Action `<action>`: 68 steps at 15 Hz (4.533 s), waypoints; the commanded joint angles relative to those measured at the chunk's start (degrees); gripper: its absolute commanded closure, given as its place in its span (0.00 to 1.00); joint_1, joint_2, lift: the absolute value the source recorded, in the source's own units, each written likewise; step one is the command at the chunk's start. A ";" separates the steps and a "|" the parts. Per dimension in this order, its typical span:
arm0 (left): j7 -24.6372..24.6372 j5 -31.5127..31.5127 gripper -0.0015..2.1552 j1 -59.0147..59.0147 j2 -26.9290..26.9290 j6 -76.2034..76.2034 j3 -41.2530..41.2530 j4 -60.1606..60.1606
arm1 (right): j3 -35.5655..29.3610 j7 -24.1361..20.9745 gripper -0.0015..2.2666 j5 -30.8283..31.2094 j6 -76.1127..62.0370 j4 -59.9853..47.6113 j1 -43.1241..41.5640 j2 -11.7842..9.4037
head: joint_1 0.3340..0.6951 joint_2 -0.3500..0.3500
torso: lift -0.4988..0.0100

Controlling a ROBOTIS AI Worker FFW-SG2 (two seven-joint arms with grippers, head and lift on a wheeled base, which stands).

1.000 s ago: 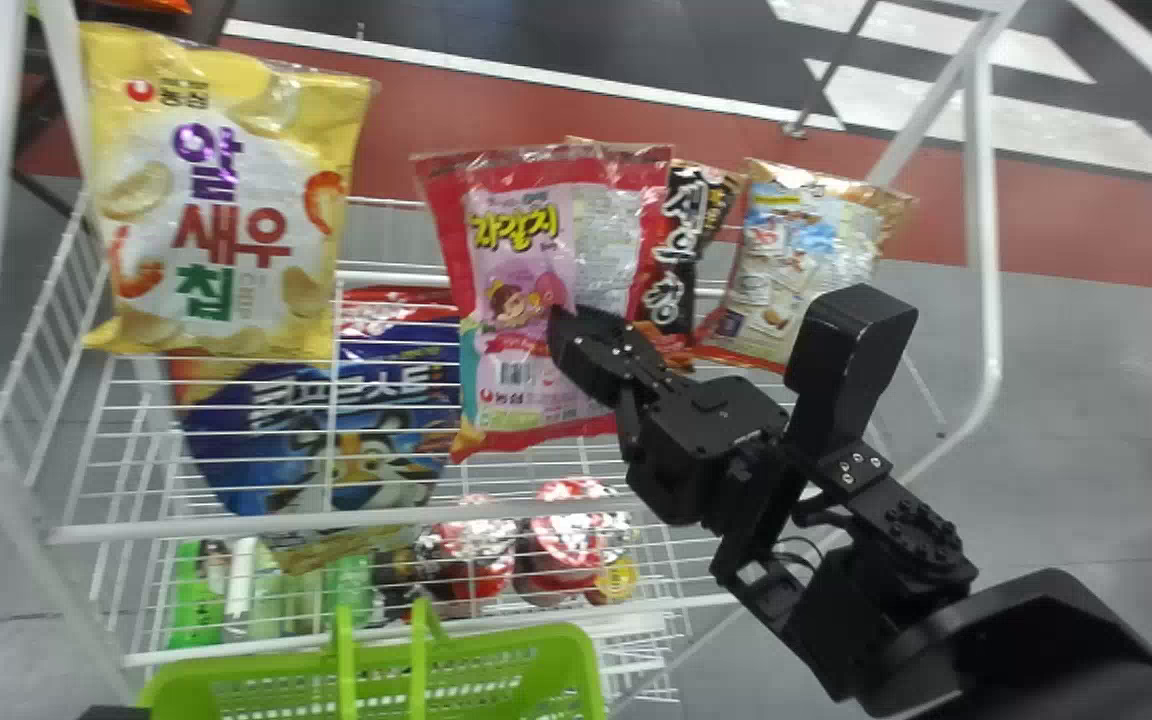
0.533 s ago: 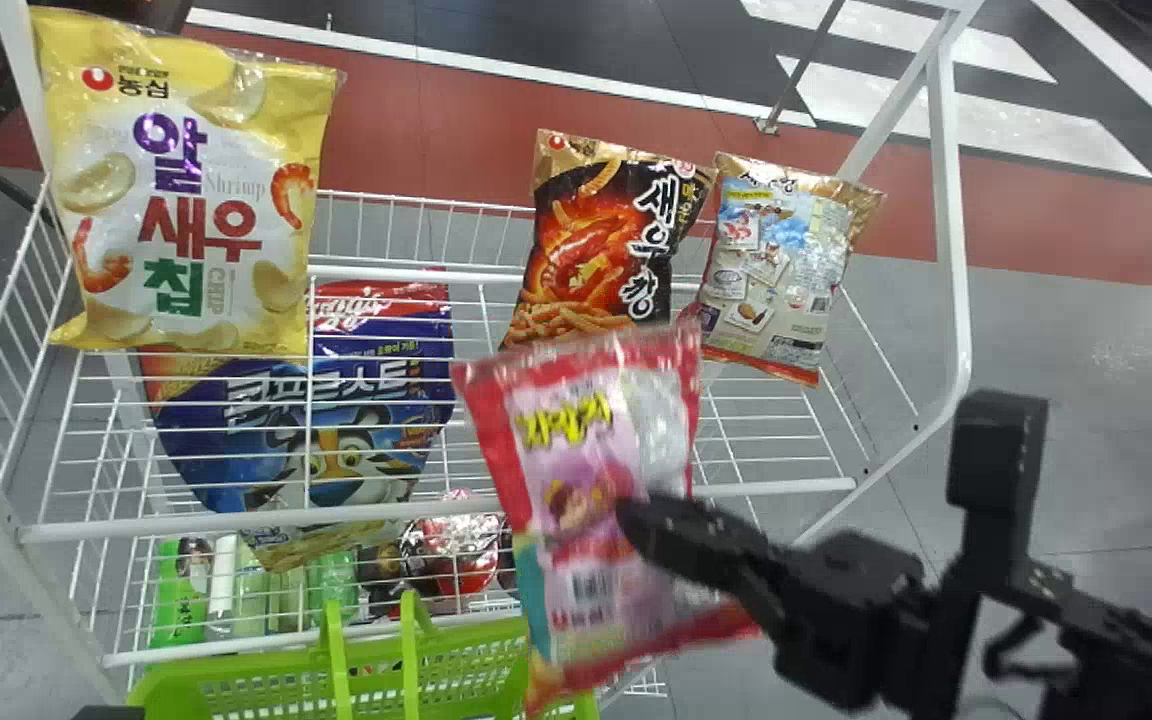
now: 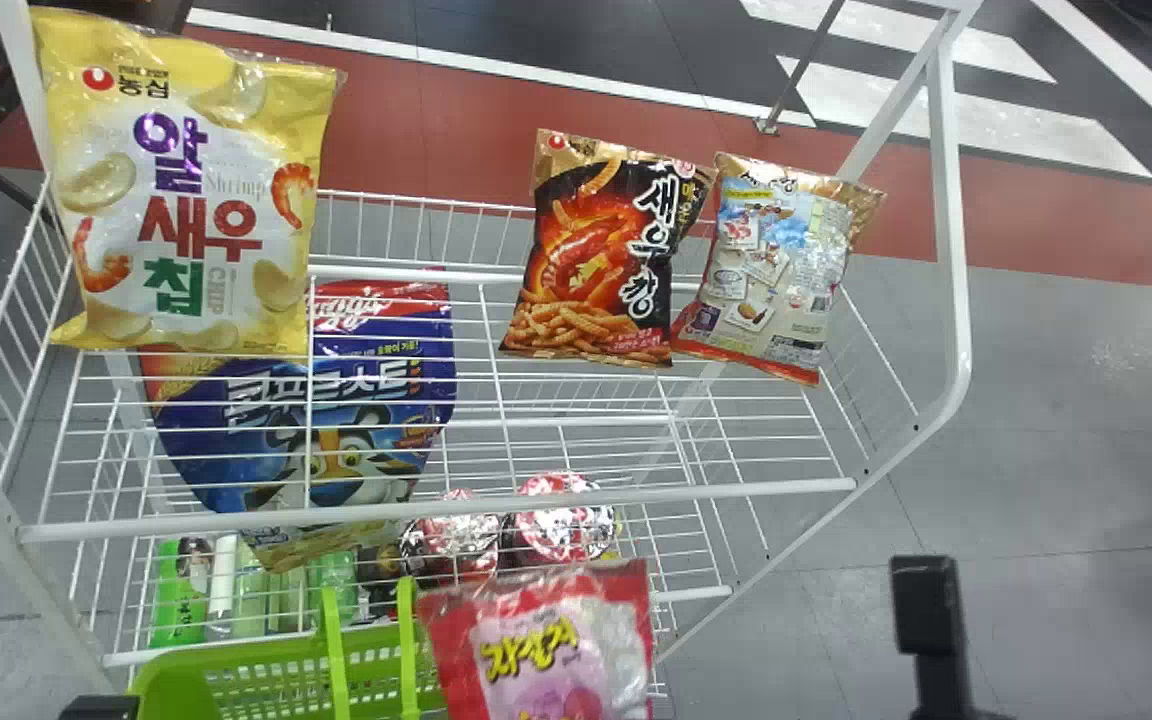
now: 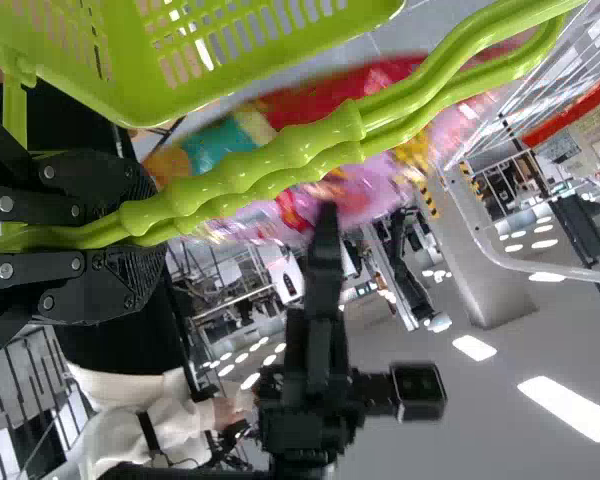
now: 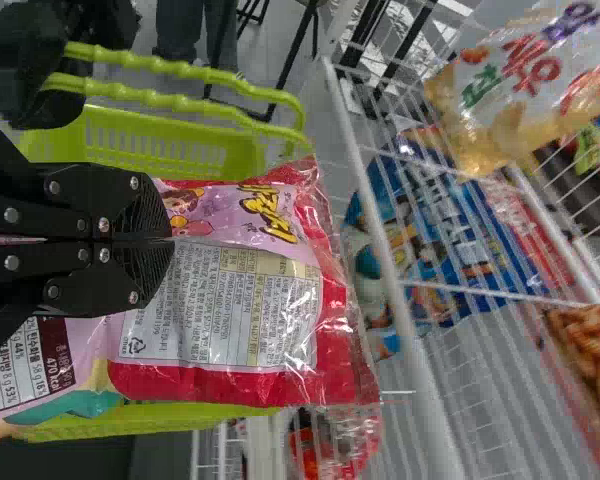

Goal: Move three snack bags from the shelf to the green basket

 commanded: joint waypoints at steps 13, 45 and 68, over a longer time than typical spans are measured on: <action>0.01 -0.59 0.73 0.37 0.29 0.02 -0.70 -0.53 | 21.47 7.86 0.98 5.19 -4.44 27.56 -13.33 -5.07 | 1.00 0.00 | 0.89; 0.45 -0.77 0.73 0.46 0.90 -0.15 -1.05 -0.97 | 19.18 -26.06 0.60 17.23 -63.85 39.77 -33.98 -1.65 | 1.00 0.00 | 0.89; -0.08 -1.03 0.73 0.02 0.55 -0.15 -1.14 -0.53 | -6.13 -3.65 0.98 -3.78 0.43 -2.50 -5.51 -0.06 | 1.00 0.00 | 0.89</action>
